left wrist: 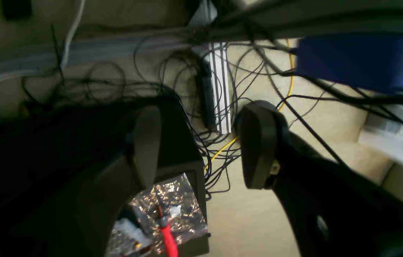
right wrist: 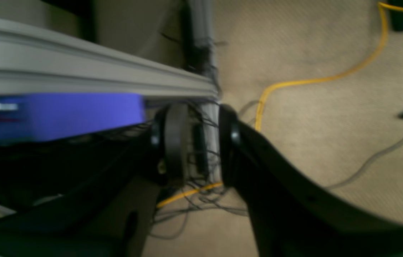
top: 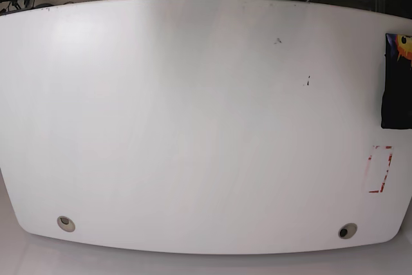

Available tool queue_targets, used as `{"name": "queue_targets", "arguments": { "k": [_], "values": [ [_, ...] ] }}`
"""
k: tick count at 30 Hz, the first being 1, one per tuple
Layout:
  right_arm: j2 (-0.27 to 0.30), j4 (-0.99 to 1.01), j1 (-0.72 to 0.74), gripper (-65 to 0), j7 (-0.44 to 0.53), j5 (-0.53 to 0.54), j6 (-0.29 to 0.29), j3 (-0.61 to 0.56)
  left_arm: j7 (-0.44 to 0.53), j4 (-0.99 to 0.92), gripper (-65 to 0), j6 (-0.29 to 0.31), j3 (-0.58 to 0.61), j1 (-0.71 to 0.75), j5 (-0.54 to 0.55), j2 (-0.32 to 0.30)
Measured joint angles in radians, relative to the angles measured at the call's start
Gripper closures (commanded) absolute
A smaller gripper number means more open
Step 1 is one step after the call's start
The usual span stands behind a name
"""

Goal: Fold the T-shirt properly

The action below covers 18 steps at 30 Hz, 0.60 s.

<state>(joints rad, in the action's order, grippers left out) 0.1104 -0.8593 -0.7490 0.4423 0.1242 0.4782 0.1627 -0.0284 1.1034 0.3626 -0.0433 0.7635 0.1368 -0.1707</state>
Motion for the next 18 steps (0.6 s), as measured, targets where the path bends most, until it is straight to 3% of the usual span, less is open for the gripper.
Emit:
{"name": "queue_targets", "arguments": {
  "k": [7, 12, 16, 18],
  "values": [
    [0.001, 0.252, 0.191, -13.6, -0.107, -0.048, -0.005, 0.003, 0.002, -0.369, -31.8, 0.002, 0.053, -0.253, 0.000, 0.013],
    [0.025, 0.358, 0.293, -13.6, -0.130, -0.046, -0.007, 0.004, 0.011, -0.645, -31.7, -0.014, 0.153, -0.417, 0.008, 0.001],
    [0.034, 0.418, 0.352, -14.1, -0.170, -0.050, -0.051, 0.006, 0.004, -0.800, -32.2, -0.137, 0.212, -0.517, 0.006, 0.036],
    [0.037, 0.443, 0.375, -14.1, -0.211, -0.051, -0.080, 0.001, 0.005, -0.835, -32.4, -0.169, 0.233, -0.544, 0.008, 0.052]
  ]
}}
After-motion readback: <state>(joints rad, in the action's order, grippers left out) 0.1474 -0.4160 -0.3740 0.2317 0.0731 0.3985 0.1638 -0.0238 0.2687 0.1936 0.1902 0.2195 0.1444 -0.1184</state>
